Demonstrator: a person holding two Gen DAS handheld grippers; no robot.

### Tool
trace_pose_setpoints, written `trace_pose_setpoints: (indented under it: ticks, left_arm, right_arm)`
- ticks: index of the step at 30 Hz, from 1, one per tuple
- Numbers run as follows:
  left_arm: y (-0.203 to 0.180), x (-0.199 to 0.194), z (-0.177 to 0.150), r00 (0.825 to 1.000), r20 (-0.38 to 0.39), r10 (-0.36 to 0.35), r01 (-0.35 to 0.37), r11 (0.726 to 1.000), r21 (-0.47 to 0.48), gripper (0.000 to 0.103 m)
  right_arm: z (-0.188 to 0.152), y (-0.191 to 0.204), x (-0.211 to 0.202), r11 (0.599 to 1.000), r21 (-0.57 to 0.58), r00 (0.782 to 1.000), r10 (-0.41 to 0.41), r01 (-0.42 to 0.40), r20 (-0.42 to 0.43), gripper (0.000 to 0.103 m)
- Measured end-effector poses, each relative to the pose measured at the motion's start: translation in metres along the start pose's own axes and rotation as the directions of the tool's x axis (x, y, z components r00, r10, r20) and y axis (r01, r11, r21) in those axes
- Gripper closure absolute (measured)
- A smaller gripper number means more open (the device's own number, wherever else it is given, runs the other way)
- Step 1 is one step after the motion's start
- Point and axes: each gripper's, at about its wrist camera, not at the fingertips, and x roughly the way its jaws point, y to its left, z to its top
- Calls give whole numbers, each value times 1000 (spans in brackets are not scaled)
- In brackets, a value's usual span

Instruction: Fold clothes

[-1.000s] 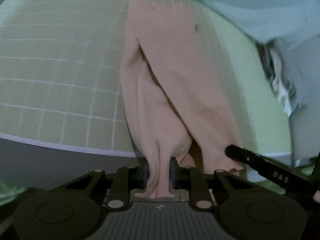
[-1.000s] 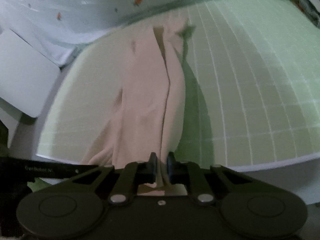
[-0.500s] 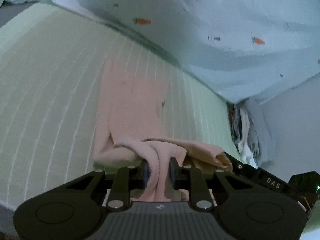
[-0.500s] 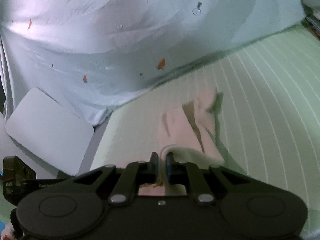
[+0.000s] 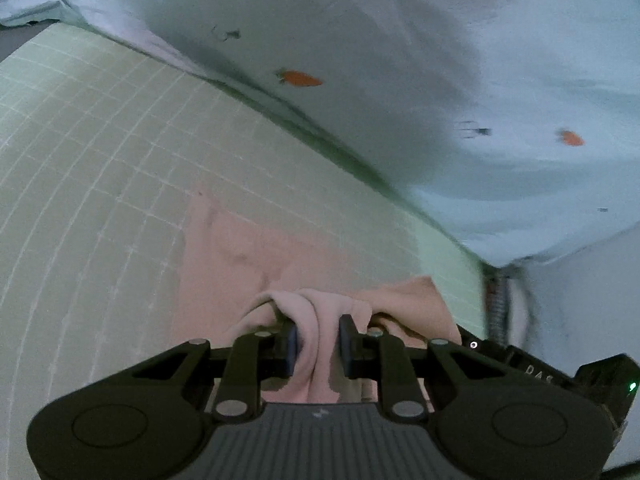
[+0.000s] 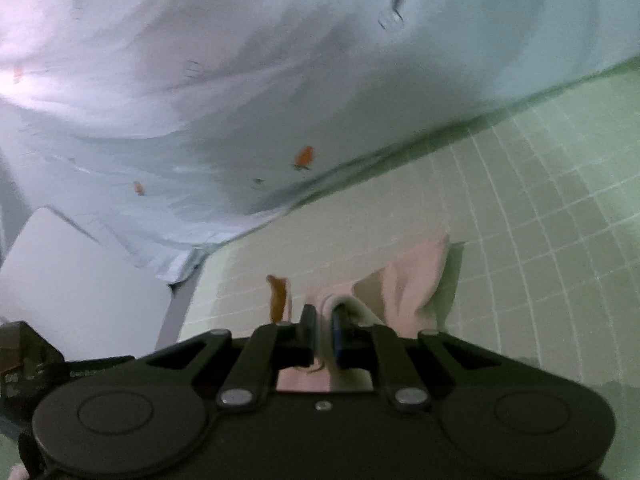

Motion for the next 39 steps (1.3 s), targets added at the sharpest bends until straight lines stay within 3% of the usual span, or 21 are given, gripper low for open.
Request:
trace_pose_setpoints:
  ticks: [8,17,19,20,22,23,24,25,27,29,34,39]
  left_arm:
    - [59,96,42,983,-151,104,-124,984,-127,80]
    - [75,97,45,989,-129,75,-100,976,-195,76]
    - [71,87,45,991,-99,91,-108,978,-180,70]
    - [69,79,46,992,-76,103,-115,980,-165,67]
    - [65,61,45,990,-27,142,-144,980,-135,46]
    - [64,51,45,986,0,166,-165,979,-119,41]
    - [62,41,44,981,27,190,-186,977,-105,34]
    - [61,31,44,976,53,213,-208,974,-92,30]
    - [66,14,38,963,83,257,-249,964,-96,27]
    - [72,3,28,954,84,286,-277,955,-109,23]
    - [79,15,4,958,-15,287,-287,953,-101,23]
    - [62,51,-3,956,-72,285,-284,958,25,23]
  right_arm:
    - [19,-45,117,990,76,978,-106,121,-180,94]
    - [18,-48,131,987,56,970,-139,153,-200,93]
    - [21,-46,129,986,54,971,-144,157,-191,89]
    - [22,-43,124,986,51,974,-146,157,-173,83]
    - [22,-35,111,985,28,979,-165,169,-120,61]
    - [22,-31,102,983,9,980,-180,182,-87,50]
    - [21,-27,94,981,-17,979,-196,195,-64,47]
    - [20,-24,86,977,-41,976,-211,209,-46,45]
    - [13,-20,70,967,-82,970,-242,240,-10,31]
    - [2,-17,59,957,-109,963,-270,269,7,23]
    - [-24,-17,57,957,-124,962,-268,260,-48,22]
    - [-27,-11,87,948,-215,959,-263,235,-109,22]
